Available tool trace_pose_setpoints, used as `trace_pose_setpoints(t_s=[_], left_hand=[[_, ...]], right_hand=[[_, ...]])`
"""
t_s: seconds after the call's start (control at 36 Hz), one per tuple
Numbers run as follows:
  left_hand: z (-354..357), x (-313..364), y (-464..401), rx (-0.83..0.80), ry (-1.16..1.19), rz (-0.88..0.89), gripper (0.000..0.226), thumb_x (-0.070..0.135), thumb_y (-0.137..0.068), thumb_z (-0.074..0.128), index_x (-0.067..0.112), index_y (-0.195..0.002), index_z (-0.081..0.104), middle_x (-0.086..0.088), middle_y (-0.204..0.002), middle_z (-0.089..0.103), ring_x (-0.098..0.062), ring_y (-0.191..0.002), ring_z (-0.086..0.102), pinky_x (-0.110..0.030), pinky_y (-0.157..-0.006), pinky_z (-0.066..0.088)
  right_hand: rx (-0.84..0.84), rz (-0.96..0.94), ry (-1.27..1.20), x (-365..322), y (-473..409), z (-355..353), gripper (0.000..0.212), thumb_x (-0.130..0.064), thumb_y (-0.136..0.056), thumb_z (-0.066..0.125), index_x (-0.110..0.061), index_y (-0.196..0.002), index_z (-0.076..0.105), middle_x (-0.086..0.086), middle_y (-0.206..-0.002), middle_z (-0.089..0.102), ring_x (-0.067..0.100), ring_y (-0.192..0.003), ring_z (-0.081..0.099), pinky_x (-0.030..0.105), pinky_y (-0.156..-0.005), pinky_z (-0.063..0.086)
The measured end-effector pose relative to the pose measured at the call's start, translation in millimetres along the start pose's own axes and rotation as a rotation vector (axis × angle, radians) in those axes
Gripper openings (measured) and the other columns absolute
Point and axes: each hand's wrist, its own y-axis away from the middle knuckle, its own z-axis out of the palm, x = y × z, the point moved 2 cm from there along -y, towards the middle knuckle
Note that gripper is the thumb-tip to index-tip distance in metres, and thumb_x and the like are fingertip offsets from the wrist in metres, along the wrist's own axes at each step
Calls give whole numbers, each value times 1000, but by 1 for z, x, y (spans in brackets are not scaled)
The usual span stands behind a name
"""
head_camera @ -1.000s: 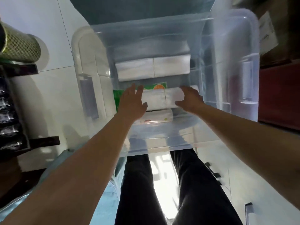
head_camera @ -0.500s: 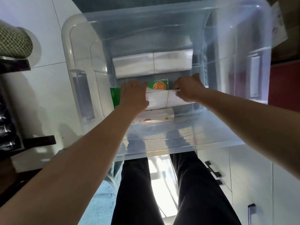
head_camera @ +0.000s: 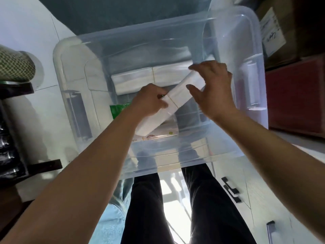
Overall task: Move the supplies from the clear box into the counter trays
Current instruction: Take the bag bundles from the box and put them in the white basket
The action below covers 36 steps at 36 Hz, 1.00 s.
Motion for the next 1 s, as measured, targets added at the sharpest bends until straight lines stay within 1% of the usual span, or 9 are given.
trace_pose_setpoints(t_s=[0.08,0.17,0.22,0.33,0.61,0.69,0.81,0.89,1.0], left_hand=[[-10,-2,18,-10,277,-65,37,10,-77,81,21,-112,75,9,-93,74,-5,-80,66,-13,-64,46],[-12,1,43,-83,656,-60,38,1,-80,76,12,-116,73,6,-100,78,-8,-88,73,-18,-72,56],[-9,5,56,-138,800,-52,35,-4,-81,73,11,-113,72,1,-102,78,-11,-91,73,-22,-73,58],[-5,15,67,-208,882,7,46,-10,-81,68,18,-118,66,-5,-103,77,-19,-96,73,-28,-78,58],[-9,37,43,-326,949,28,42,7,-79,77,26,-115,64,-8,-106,76,-23,-93,73,-31,-72,59],[-26,19,16,-155,780,-28,33,14,-83,77,22,-113,68,-7,-109,76,-28,-99,72,-41,-86,59],[-34,-16,-24,309,66,-77,39,14,-88,71,15,-126,62,-7,-130,64,-26,-120,59,-41,-104,46],[-25,-24,-52,255,-368,50,55,15,-91,64,16,-143,47,-8,-147,50,-27,-135,46,-38,-109,37],[-11,-27,-78,184,-635,164,70,14,-86,69,9,-148,38,-14,-150,45,-33,-135,45,-43,-110,37]], right_hand=[[129,515,-610,-4,20,-10,61,-27,-76,81,-21,-131,56,3,-126,58,16,-108,59,30,-90,50],[-91,885,-1014,-4,46,-6,71,-28,-74,84,-25,-137,51,0,-128,60,17,-110,63,40,-93,52],[-258,891,-1218,-1,60,-2,62,-23,-73,82,-23,-130,57,1,-118,70,20,-108,68,46,-97,51],[-325,773,-1413,8,74,-4,47,-16,-69,77,-16,-115,70,6,-109,75,26,-104,71,41,-92,56],[-136,666,-1424,22,59,-17,39,-7,-72,77,-10,-111,73,12,-110,75,29,-99,71,44,-81,59],[-68,692,-1415,22,59,-18,35,1,-77,73,-9,-110,72,9,-106,76,26,-97,72,38,-77,60],[19,713,-1386,27,67,-20,35,1,-78,72,-10,-112,71,6,-104,77,24,-99,72,34,-76,59],[47,719,-1396,30,73,-19,35,-1,-78,73,-12,-111,72,4,-105,76,24,-100,72,32,-77,58],[45,733,-1395,36,76,-15,33,-2,-80,73,-16,-111,73,3,-107,76,22,-101,72,31,-77,58]])
